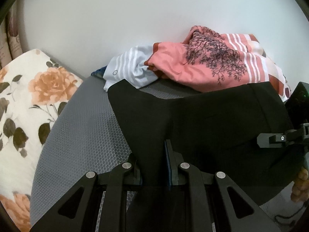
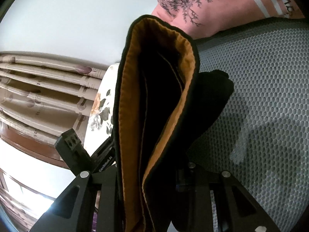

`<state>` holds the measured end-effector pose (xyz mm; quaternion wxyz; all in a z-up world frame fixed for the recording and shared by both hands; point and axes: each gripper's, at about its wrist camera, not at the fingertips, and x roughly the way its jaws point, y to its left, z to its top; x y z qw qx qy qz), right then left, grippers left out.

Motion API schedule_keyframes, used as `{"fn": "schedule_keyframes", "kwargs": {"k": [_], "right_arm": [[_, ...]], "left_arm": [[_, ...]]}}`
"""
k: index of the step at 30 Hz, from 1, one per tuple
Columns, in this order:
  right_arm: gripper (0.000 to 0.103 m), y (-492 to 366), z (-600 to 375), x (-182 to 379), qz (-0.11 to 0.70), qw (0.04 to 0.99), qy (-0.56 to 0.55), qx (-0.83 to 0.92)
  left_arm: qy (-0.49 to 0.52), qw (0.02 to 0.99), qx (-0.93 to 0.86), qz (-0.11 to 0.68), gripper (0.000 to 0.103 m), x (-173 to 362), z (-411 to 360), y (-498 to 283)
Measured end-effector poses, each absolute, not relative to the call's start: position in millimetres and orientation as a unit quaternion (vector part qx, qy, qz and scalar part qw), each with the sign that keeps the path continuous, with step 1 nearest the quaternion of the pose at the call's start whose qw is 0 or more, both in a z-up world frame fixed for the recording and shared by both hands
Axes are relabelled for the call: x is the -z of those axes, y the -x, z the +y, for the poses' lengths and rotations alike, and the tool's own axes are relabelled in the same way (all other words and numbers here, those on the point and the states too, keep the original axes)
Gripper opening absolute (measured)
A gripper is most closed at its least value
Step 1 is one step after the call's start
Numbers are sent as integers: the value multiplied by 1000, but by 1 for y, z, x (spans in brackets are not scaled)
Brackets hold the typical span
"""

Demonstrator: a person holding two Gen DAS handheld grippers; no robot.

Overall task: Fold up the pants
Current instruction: 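Lay the folded edge over the trousers with the right tool while the left tool holds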

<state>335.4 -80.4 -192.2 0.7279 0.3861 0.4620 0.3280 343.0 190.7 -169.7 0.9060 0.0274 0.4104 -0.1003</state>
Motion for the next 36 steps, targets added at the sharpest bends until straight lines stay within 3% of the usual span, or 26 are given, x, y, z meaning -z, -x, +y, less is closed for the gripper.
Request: {"fn": "schedule_keyframes", "kwargs": {"k": [24, 36], "right_arm": [[26, -341, -112, 220, 462, 723, -401, -321], [26, -339, -131, 225, 466, 724, -402, -312]], "left_arm": [[-41, 908, 80, 410, 21, 195, 197, -353], [-36, 908, 70, 411, 28, 209, 205, -356]]}}
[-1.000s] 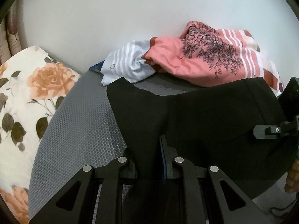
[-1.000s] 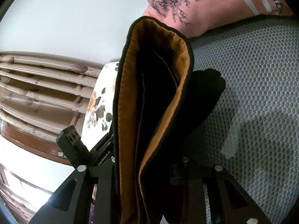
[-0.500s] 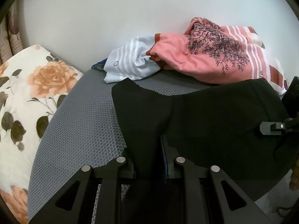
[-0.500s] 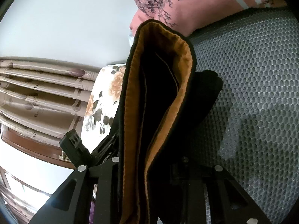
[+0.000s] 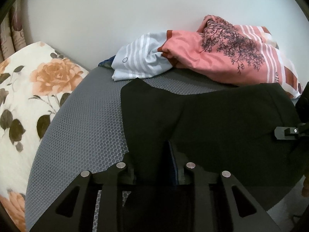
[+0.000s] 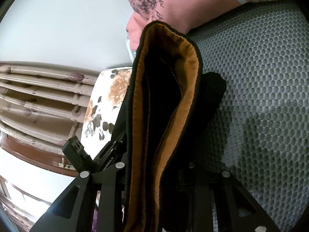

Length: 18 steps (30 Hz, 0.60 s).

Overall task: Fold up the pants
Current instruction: 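Lay the folded edge over the trousers with the right tool while the left tool holds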

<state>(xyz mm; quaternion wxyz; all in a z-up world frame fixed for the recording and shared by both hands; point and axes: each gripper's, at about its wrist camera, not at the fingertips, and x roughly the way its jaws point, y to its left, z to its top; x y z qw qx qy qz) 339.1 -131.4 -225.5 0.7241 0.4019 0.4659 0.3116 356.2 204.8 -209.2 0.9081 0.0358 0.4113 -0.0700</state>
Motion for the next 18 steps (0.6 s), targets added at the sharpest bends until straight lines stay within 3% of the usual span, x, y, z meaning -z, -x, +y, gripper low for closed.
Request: {"fn": "schedule_keyframes", "kwargs": {"k": [9, 14, 18], "right_arm": [[26, -336, -136, 222, 471, 738, -379, -300], [27, -333, -131, 219, 474, 750, -358, -293], [28, -332, -125, 217, 477, 763, -333, -282]], "left_arm": [[-25, 911, 69, 406, 36, 217, 210, -356], [1, 910, 67, 408, 47, 224, 219, -357], [10, 910, 66, 410, 51, 226, 222, -358]]}}
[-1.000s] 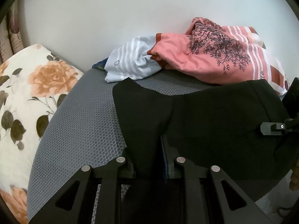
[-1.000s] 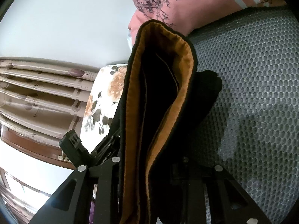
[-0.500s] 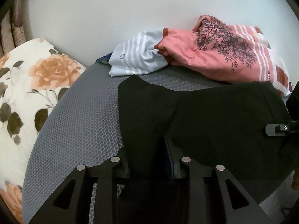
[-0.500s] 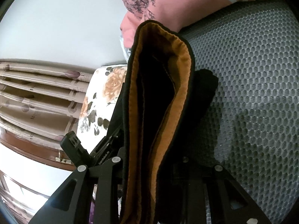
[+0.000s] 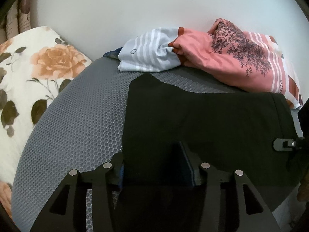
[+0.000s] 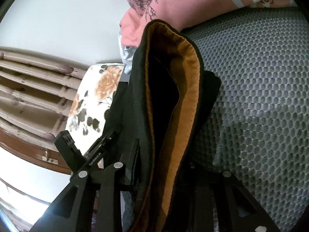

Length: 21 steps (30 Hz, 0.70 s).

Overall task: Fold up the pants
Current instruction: 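Lay the folded edge over the trousers with the right tool while the left tool holds, then press the folded black trousers flat with both tools held closed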

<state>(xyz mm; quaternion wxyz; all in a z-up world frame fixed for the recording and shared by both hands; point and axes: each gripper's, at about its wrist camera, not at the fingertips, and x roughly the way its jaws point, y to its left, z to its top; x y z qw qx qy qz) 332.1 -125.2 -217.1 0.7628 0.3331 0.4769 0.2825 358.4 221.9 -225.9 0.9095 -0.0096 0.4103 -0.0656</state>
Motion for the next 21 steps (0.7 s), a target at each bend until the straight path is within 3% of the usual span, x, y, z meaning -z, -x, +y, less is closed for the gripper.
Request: {"fn": "schedule_keyframes", "kwargs": {"k": [11, 21], "right_arm": [[28, -329, -94, 206, 449, 817, -245, -265], [33, -323, -75, 201, 429, 847, -204, -237]], "left_arm": [[10, 910, 44, 413, 63, 228, 224, -361], [3, 910, 35, 412, 65, 229, 224, -360]]}}
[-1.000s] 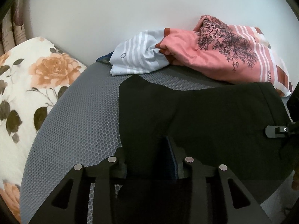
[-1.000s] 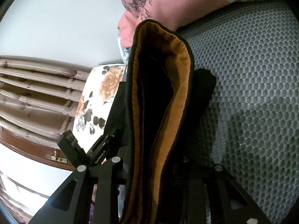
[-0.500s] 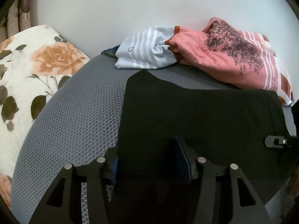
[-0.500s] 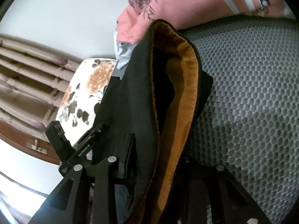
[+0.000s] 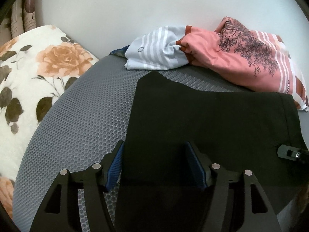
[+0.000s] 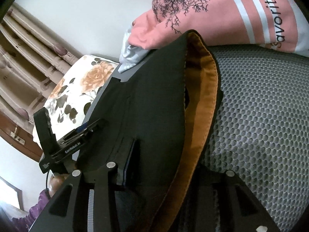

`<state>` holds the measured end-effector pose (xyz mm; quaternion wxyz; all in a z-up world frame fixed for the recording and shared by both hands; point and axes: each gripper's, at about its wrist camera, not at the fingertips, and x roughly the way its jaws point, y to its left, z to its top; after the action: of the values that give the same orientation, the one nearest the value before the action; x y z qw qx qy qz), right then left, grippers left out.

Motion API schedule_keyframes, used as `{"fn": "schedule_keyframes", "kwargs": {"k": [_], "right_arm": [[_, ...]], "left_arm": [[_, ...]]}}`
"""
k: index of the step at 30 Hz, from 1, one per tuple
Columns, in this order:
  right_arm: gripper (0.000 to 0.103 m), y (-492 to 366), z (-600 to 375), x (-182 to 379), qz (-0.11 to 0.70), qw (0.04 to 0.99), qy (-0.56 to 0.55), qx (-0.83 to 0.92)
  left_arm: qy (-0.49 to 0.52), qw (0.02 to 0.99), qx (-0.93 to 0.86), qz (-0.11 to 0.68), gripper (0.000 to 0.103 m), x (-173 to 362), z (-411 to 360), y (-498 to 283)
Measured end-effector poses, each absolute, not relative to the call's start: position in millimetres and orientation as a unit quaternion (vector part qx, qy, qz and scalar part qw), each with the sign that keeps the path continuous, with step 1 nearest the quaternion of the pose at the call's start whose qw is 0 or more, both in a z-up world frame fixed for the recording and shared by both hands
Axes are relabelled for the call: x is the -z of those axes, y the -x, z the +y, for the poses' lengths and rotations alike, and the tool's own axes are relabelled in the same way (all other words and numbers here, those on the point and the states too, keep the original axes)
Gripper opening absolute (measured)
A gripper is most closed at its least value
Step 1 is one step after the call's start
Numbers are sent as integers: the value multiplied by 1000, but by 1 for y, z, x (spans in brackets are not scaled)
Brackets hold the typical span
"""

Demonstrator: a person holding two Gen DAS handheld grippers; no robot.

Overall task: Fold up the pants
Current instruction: 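Press the folded black trousers flat with both tools held closed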

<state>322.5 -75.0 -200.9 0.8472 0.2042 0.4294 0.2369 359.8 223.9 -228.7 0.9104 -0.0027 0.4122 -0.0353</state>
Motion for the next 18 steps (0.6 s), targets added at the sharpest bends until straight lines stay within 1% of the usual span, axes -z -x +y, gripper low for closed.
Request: {"fn": "schedule_keyframes", "kwargs": {"k": [6, 13, 18], "right_arm": [[36, -315, -69, 199, 419, 864, -175, -220], [47, -311, -51, 195, 409, 881, -123, -202], [49, -311, -45, 194, 405, 887, -106, -193]], "left_arm": [[2, 911, 34, 412, 65, 229, 222, -359], [0, 911, 33, 412, 66, 229, 222, -360], [1, 911, 33, 412, 66, 229, 222, -359]]}}
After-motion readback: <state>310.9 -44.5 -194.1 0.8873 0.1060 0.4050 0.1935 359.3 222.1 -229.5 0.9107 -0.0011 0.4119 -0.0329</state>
